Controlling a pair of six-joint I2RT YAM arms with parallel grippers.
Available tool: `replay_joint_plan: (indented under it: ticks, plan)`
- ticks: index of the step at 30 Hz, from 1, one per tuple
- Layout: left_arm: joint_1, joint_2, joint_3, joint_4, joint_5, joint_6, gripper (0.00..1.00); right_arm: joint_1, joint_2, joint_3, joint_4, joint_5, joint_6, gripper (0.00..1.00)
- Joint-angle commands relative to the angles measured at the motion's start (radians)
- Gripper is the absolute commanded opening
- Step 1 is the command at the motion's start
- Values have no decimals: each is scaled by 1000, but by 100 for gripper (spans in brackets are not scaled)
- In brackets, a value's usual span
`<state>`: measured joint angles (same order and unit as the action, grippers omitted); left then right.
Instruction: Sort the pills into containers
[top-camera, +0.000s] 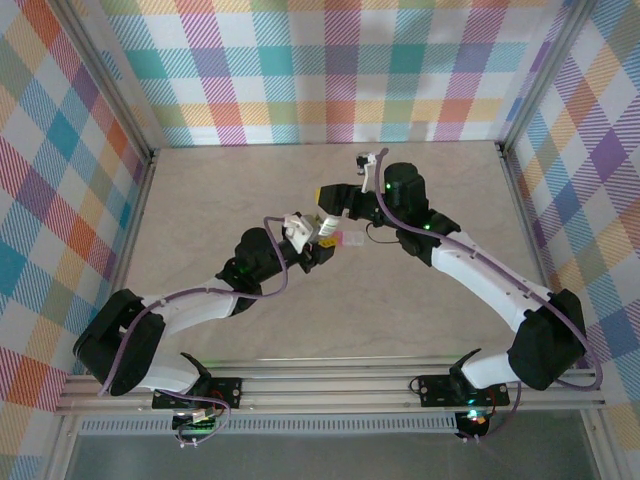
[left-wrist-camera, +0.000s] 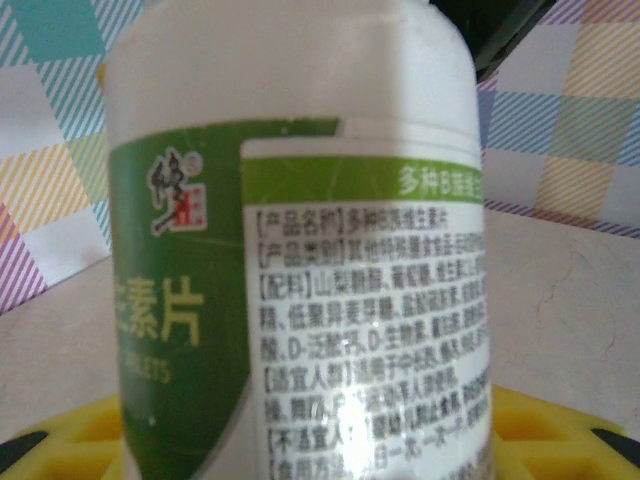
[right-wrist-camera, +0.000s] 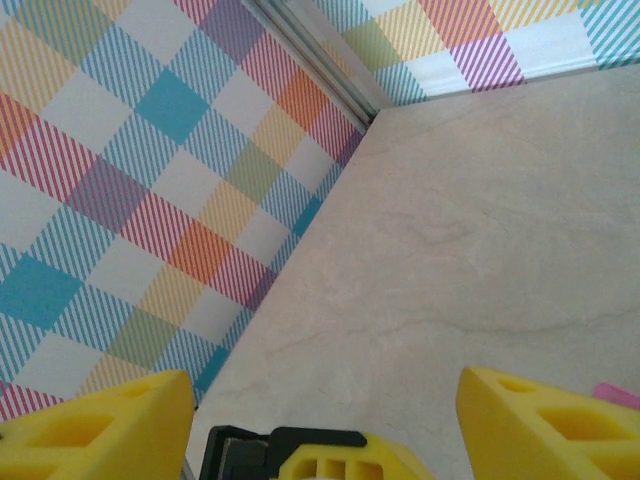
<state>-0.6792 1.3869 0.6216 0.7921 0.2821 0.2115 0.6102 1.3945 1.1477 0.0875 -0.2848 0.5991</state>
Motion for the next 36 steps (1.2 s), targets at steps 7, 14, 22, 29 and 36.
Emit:
replay_joint_plan:
  ticks: [7, 14, 22, 29, 36]
  plan:
    - [-34, 26, 52, 50, 0, -16, 0, 25, -21, -56, 119, 51, 43, 64]
    - [-37, 42, 55, 74, -11, -41, 0, 37, -44, -96, 147, 74, 24, 49]
    - [-37, 49, 61, 70, 34, -59, 0, 37, -88, -140, 181, 68, -31, 19]
    - [-33, 67, 102, -14, 63, -109, 0, 39, -135, -179, 171, 148, -147, 0]
    - [-33, 73, 115, -111, 36, -113, 0, 56, -176, -158, 26, 376, -333, 0]
